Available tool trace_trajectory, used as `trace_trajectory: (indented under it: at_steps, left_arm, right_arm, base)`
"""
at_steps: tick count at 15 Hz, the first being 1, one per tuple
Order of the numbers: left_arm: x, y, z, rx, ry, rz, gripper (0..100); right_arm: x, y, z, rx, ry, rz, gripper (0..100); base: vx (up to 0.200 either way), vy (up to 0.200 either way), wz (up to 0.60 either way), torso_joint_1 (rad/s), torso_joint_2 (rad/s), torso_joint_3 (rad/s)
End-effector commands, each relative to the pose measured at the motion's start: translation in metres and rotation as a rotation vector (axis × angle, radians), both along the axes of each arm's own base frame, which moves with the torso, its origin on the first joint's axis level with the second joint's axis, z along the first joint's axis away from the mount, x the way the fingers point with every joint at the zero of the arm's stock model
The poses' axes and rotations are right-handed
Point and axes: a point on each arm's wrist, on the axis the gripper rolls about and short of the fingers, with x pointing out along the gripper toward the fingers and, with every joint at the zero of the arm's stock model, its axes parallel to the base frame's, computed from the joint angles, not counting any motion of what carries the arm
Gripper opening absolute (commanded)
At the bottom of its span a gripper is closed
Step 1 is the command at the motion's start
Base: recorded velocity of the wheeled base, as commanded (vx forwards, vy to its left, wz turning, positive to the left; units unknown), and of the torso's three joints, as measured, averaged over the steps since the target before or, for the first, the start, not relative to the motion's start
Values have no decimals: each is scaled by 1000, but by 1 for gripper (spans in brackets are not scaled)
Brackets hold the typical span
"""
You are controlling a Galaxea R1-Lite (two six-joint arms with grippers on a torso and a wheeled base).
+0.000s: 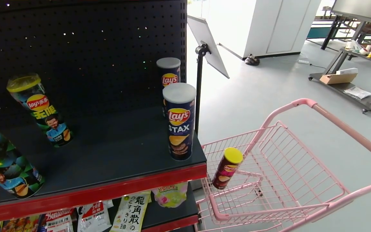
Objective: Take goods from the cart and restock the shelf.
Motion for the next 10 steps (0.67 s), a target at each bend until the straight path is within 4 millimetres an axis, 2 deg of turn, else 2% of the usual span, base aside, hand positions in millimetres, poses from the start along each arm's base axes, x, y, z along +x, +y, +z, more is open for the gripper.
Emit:
trace_trajectory:
  at_steps: [1, 10]
  left_arm:
    - [1, 0, 0, -2, -4, 0, 100]
    - [2, 0, -2, -12, 1, 3, 100]
  right_arm:
    - [0, 0, -1, 0, 0, 1, 100]
    - [-1, 0, -4, -2, 0, 1, 100]
  base:
    - [0, 0, 0, -144, 344, 203]
    - [0, 0, 0, -137, 362, 218]
